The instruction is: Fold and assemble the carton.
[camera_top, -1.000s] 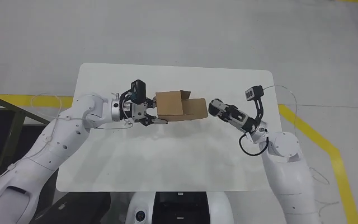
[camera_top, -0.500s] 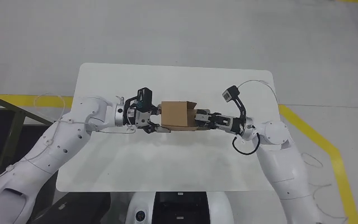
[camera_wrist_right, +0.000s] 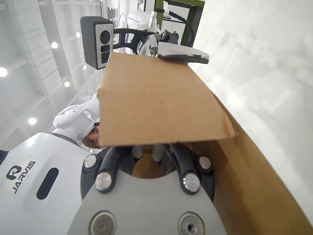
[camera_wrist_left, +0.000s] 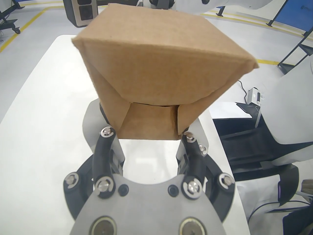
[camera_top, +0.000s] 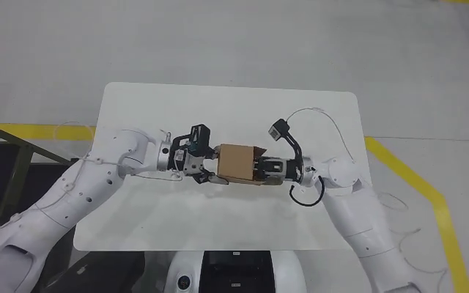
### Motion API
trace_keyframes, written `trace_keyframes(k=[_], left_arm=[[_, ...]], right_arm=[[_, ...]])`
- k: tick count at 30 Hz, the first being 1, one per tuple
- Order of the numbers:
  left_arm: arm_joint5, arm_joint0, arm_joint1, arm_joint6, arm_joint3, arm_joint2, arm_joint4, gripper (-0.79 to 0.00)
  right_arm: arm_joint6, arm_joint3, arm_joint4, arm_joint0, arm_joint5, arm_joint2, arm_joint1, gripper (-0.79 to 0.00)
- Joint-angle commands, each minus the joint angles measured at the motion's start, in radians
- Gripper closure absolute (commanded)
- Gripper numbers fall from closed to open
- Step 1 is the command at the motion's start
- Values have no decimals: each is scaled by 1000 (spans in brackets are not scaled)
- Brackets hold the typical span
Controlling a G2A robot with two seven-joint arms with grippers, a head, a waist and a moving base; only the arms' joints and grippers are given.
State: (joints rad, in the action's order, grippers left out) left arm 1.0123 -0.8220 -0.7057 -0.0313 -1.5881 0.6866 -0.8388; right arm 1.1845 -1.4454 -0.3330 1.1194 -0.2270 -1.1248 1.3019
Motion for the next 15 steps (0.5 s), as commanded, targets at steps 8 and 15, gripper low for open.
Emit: trace_keyframes(k=[8,15], left_arm=[[0,26,6,2,2,-45,26,-336],[0,44,10,8,5,-68,26,-326]], right_arm=[[2,38,-34,-31,-10,56,7,0],[-4,48,-55,-41,-19,91,10,0]])
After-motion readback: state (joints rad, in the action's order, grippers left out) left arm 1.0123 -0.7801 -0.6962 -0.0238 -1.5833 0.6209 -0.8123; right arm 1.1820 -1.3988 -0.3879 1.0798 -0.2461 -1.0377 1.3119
